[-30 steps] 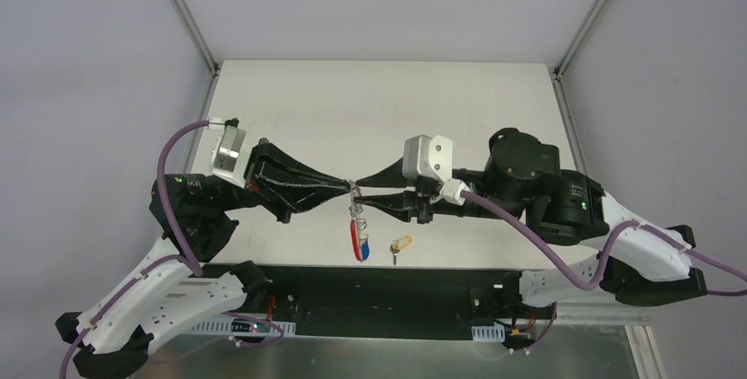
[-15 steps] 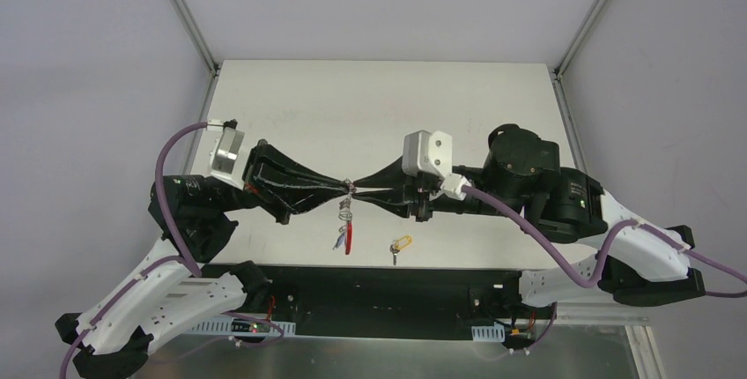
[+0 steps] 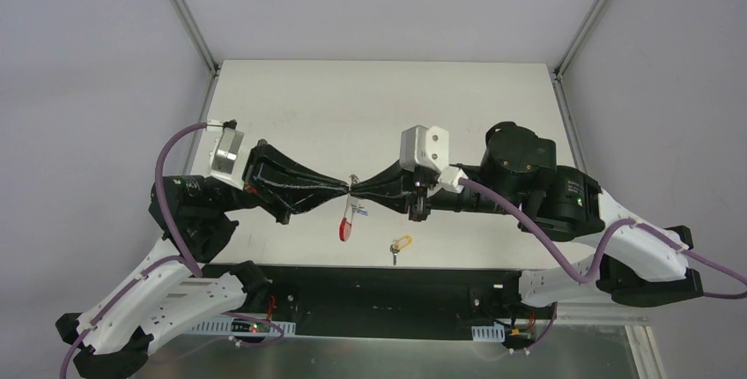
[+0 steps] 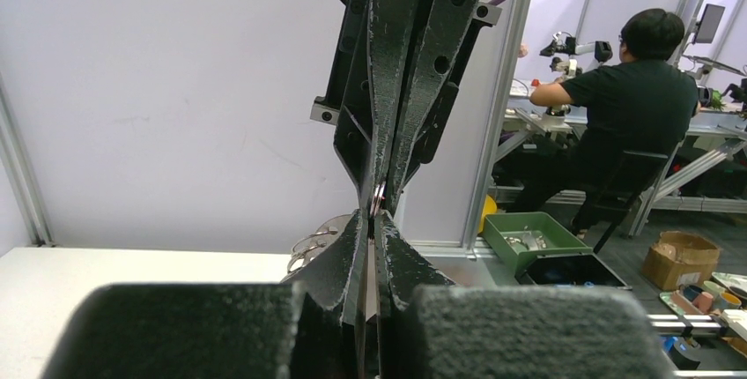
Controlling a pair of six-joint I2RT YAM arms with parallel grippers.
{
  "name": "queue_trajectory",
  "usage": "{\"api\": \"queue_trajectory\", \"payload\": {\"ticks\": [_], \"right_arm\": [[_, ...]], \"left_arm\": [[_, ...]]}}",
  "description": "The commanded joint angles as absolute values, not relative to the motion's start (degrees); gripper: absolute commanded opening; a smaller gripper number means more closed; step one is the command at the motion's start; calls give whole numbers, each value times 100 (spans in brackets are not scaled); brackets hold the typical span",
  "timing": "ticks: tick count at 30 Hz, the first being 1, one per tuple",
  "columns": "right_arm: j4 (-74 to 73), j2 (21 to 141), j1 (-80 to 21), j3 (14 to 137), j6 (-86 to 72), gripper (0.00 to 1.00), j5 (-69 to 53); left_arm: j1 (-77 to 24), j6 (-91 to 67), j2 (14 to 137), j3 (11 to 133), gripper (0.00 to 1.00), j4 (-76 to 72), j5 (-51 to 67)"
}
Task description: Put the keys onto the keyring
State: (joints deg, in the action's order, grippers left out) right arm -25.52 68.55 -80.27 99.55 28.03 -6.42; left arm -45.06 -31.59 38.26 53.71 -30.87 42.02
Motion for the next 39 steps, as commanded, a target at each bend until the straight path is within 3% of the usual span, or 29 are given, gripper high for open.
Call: {"api": "queue_trajectory", "payload": {"ticks": [1, 4, 13, 28, 39], "right_arm": [[-2372, 6830, -7957, 10172, 2583, 0, -684], [-2392, 6805, -7914, 10187, 2372, 0, -558], [-2794, 6697, -7633, 10260, 1702, 0, -322], [-3305, 6454, -6992, 9825, 1026, 0, -1445], [-3498, 6513, -6774, 9537, 691, 0, -1695]], "left_arm": [[-4550, -3217, 3795, 5449, 0, -3511, 4474], [-4545, -3157, 3867, 5641, 0, -3149, 4792], [-4548, -2594, 3823, 6250, 28, -1150, 5487], [-4550, -1886, 4168, 6986, 35, 484, 4965], [-4552, -1935, 4886, 7841, 34, 1546, 4772]]}}
